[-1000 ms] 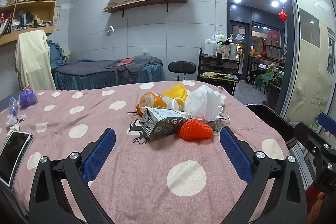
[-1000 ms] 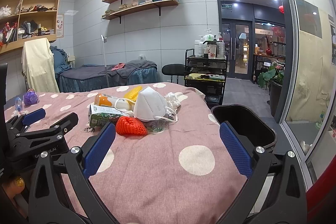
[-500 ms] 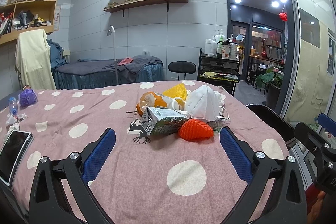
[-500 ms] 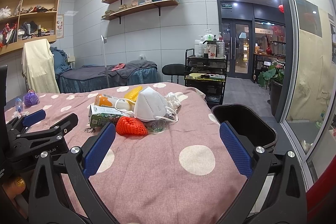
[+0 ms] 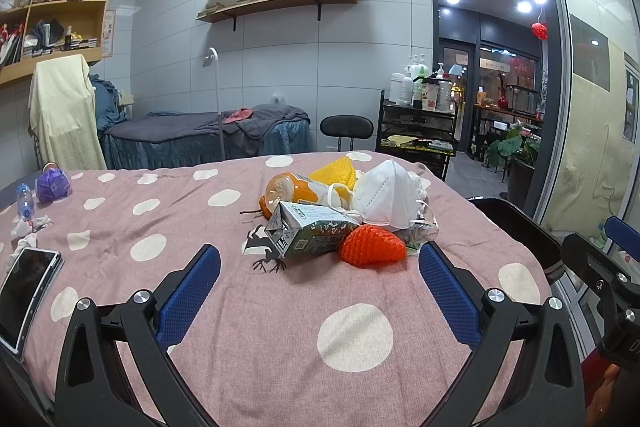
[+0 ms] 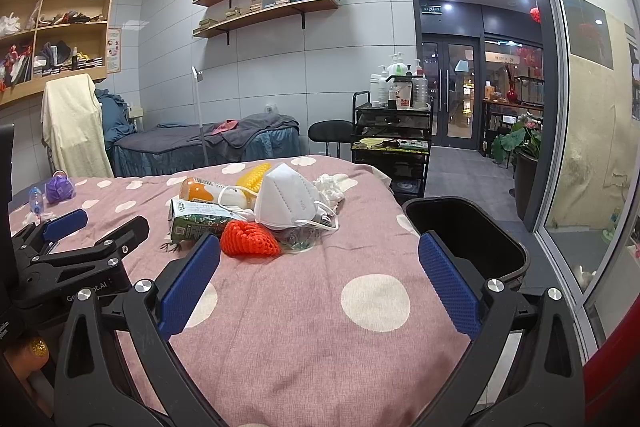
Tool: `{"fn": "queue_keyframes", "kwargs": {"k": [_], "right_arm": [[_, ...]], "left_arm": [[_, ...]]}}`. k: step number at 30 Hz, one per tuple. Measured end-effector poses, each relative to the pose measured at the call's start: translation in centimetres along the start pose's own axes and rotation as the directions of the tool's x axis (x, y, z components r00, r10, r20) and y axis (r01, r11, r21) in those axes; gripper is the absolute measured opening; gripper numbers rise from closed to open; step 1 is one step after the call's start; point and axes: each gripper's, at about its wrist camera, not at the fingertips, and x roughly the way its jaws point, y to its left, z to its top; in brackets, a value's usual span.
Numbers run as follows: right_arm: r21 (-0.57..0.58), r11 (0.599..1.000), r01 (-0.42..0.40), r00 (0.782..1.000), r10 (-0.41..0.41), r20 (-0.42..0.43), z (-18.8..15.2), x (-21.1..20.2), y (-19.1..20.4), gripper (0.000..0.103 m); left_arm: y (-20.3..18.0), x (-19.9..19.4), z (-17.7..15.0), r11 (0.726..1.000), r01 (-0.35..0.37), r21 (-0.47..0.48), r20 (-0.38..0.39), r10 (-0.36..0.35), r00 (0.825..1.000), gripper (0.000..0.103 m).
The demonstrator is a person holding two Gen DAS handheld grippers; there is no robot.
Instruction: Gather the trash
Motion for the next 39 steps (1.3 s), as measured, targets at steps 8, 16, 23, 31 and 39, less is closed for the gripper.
{"fn": "queue_keyframes", "kwargs": {"k": [8, 16, 23, 31, 39], "right_arm": [[0.000, 1.000, -0.001, 1.000, 0.001, -0.004, 0.0, 0.1, 0.0, 0.098], [-0.034, 0.999, -0.015, 0.999, 0.013, -0.041, -0.1, 1.4, 0.2, 0.098], [-0.059, 0.996, -0.074, 0.987, 0.065, -0.148, -0.1, 4.6, 0.2, 0.098], [-0.059, 0.986, -0.157, 0.953, 0.135, -0.271, 0.9, 10.4, 0.5, 0.098], [-0.004, 0.985, -0.171, 0.925, 0.159, -0.345, 4.1, 17.9, 2.5, 0.098]], "left_arm": [[0.1, 0.0, 0.0, 1.000, 0.001, -0.001, -0.002, -0.001, 1.000, 0.097], [1.2, 1.5, -1.1, 1.000, -0.020, -0.007, -0.048, 0.020, 0.999, 0.097], [3.0, 3.8, -1.2, 1.000, -0.011, -0.004, -0.126, 0.011, 0.992, 0.097], [4.7, 7.1, 0.1, 0.997, 0.072, -0.035, -0.190, -0.077, 0.979, 0.097], [6.6, 10.8, 3.2, 0.992, 0.110, -0.068, -0.206, -0.122, 0.971, 0.097]]}}
